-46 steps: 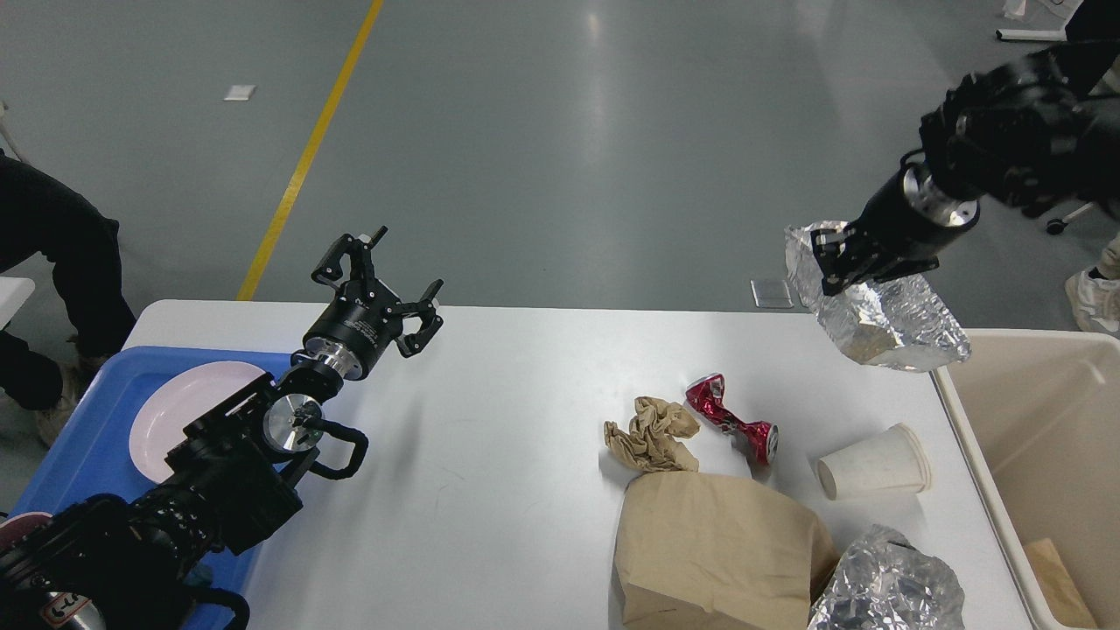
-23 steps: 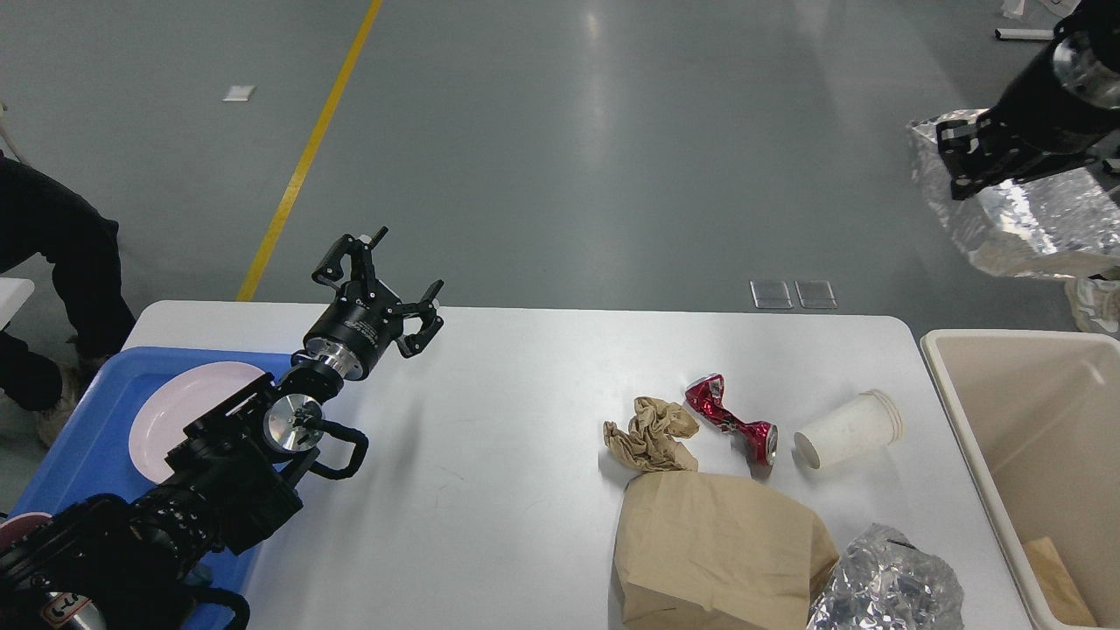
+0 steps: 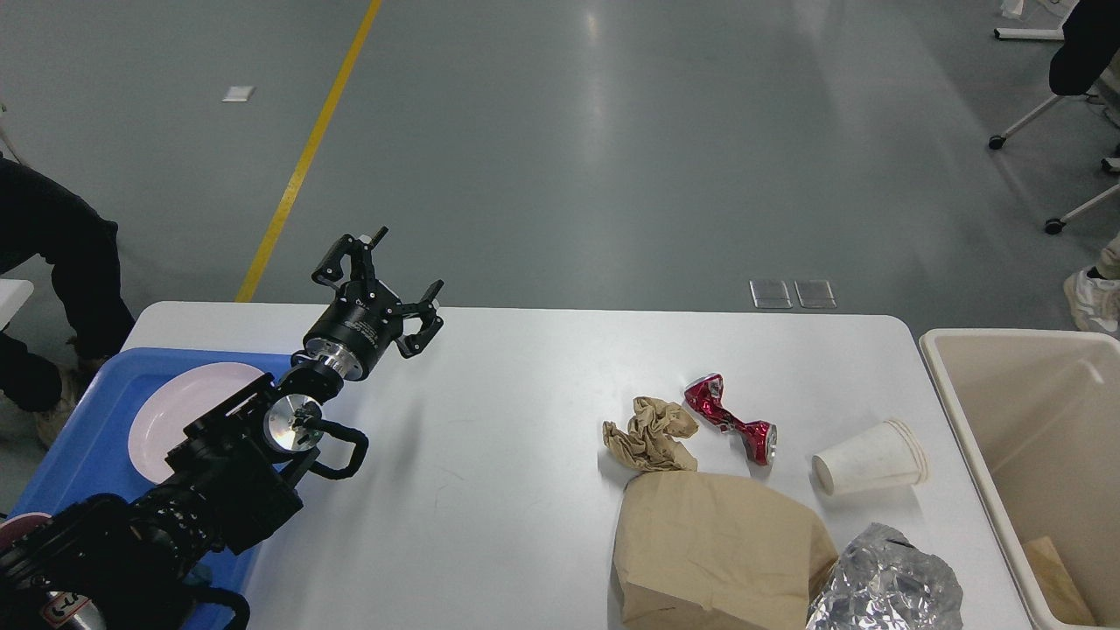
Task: Tidy desktop
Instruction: 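Release the foil into the bin and bring the right gripper back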
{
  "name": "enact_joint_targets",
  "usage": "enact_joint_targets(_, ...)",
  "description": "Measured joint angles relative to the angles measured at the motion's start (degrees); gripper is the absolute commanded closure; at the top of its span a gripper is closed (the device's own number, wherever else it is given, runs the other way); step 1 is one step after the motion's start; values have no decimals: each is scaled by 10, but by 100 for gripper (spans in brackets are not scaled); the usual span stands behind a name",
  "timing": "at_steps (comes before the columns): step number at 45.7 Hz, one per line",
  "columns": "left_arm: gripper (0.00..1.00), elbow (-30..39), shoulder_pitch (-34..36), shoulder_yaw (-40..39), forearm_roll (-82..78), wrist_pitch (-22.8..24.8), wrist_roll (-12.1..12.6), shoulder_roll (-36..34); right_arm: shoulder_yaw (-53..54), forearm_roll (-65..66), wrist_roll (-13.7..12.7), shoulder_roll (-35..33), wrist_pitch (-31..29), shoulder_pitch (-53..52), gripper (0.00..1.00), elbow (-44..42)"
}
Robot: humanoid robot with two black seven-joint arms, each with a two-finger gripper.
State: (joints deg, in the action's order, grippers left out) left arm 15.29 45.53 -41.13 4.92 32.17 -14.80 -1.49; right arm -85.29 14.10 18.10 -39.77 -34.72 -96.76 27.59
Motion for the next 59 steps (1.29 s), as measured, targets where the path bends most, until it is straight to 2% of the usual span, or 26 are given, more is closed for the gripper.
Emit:
enact_joint_targets(11,3,0,0,0,0,0,0,0,44,-3,0,-47,128,90,100,0)
enact_joint_targets(22,3,0,0,0,0,0,0,0,166,-16,0,-66,250,240,100,-8)
enact_joint_targets(34,3,0,0,0,0,0,0,0,305,-62,1,-50,313,384,100,-57)
enact_joint_targets(44,3,0,0,0,0,0,0,0,382,-64,2,-6,326,478,100,-102)
enact_joint_targets(48,3,0,0,0,0,0,0,0,402,-64,2,5,326,500,60,-111)
enact_joint_targets(51,3,0,0,0,0,0,0,0,407,-64,2,8,326,506,39,-113)
enact_joint_targets(59,3,0,0,0,0,0,0,0,408,-64,2,10,326,509,9,-113)
